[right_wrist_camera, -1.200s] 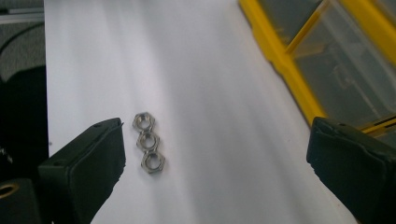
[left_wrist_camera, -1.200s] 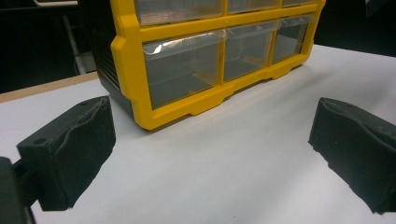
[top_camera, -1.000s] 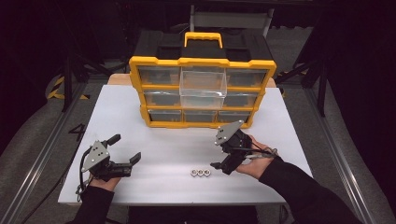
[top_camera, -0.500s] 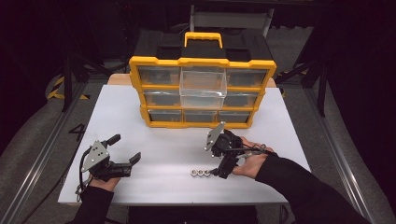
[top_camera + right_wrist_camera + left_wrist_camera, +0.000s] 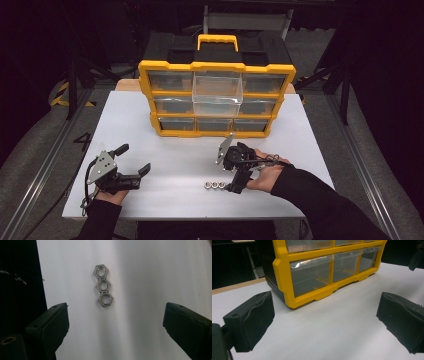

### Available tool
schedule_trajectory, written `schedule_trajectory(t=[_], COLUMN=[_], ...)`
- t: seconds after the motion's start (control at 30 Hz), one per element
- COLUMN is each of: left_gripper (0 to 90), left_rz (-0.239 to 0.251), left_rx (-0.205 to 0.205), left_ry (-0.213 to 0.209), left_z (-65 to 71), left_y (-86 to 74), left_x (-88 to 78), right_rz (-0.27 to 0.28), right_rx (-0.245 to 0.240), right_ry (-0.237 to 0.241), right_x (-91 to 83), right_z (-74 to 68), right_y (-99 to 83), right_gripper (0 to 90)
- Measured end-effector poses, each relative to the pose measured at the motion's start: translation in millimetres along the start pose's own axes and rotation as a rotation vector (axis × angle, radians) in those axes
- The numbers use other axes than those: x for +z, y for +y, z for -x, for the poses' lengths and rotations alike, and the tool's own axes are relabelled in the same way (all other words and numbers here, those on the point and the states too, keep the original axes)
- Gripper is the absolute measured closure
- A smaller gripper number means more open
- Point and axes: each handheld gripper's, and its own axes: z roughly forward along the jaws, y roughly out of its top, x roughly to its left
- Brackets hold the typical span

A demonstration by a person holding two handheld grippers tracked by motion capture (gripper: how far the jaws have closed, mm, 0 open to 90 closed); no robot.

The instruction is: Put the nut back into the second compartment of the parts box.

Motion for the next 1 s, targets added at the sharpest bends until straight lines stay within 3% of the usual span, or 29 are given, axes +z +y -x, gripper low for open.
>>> schedule_trajectory(t=[0.3,0.47,0.67,0.77,1.0], left_gripper=[2.1,2.1,2.1,2.1,2.1], left_rz=[0.002,0.003,-0.001,-0.001,0.001], left_rx=[0.000,-0.001,-0.002,-0.003,-0.005], left_ry=[-0.002,0.000,0.004,0.005,0.005], left_z=[-0.1,0.0,0.2,0.2,-0.2], left_y=[-0.3,-0.4,-0.3,-0.3,-0.3], left_x=[0.4,0.4,0.2,0.3,-0.1], right_rz=[-0.042,-0.062,-0.084,-0.106,-0.127], right_rx=[-0.048,-0.044,-0.030,-0.042,-0.016], right_ry=[-0.007,0.009,0.037,0.029,0.008], right_x=[25.1,36.6,46.4,50.1,58.8], right_z=[-7.5,-8.9,-8.1,-8.2,-10.0], right_y=[4.1,5.5,5.3,6.0,10.1], right_gripper=[13.1,18.3,33.5,41.0,59.1])
